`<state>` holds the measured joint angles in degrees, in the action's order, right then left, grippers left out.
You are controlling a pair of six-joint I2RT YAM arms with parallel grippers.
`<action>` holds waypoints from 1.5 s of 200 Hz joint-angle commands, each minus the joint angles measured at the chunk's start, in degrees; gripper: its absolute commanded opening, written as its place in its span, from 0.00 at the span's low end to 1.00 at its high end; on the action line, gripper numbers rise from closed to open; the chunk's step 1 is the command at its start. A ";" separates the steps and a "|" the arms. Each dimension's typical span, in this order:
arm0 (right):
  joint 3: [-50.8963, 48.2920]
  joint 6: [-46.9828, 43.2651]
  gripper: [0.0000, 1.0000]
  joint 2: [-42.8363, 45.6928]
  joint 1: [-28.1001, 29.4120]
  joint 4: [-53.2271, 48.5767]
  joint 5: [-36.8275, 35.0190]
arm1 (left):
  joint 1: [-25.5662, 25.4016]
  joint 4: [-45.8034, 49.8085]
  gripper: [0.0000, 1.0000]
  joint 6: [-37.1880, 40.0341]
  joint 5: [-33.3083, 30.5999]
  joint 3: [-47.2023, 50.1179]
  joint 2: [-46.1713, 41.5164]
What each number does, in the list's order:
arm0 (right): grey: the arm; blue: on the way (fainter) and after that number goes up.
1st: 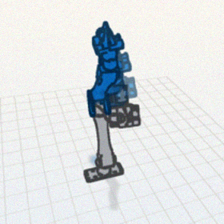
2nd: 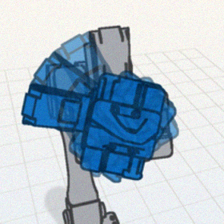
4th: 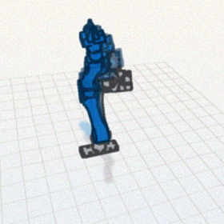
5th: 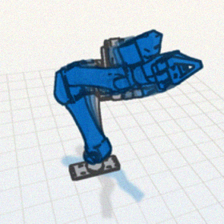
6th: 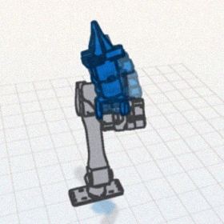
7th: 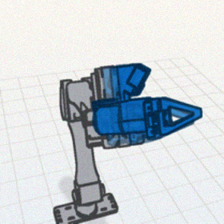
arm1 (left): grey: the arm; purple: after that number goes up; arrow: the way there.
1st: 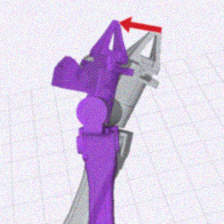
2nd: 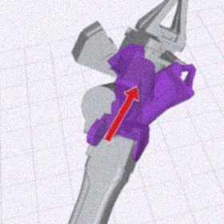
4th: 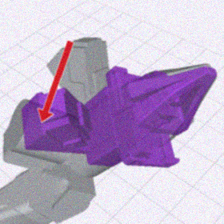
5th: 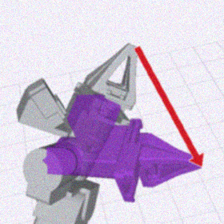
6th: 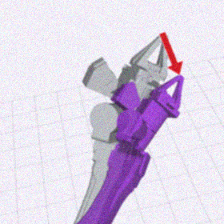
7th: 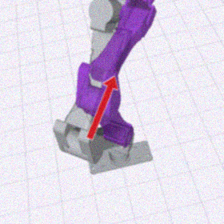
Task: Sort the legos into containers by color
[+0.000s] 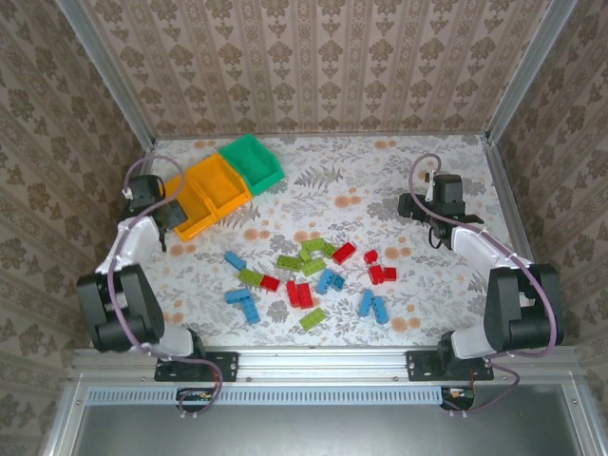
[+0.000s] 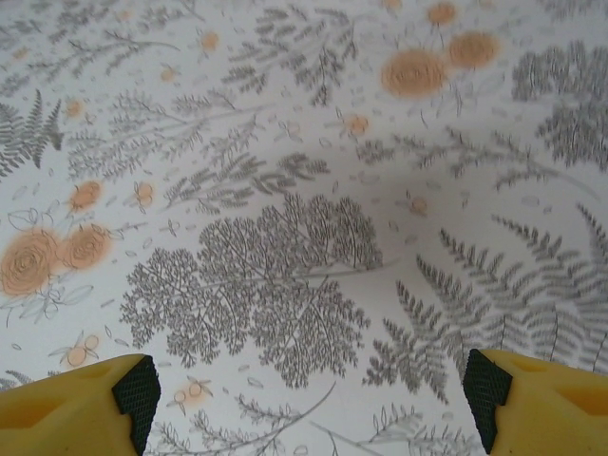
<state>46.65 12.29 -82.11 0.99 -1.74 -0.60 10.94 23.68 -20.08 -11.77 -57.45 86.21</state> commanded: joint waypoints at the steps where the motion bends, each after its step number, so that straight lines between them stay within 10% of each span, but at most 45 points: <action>1: 0.59 3.44 0.87 0.09 -0.03 -4.80 1.90 | 0.87 5.18 1.00 -3.22 6.82 -3.46 3.41; 41: -0.80 5.24 0.87 2.00 0.06 -7.49 1.65 | 2.22 3.99 0.93 -3.33 8.63 -7.16 9.38; 103: 0.58 7.92 0.85 7.27 1.33 -21.28 -1.20 | 1.64 2.01 0.41 -0.08 13.69 -11.59 15.03; 150: 0.10 10.91 0.85 10.36 5.45 -25.30 3.72 | -5.56 -1.28 0.25 4.50 13.30 -11.62 15.38; 300: -0.41 17.71 0.78 7.29 22.65 -31.63 1.65 | -22.31 -2.61 0.22 11.02 13.49 -16.97 19.65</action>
<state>45.60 30.26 -74.00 19.31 -32.58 2.17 -10.09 20.86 -11.70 1.32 -72.62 105.32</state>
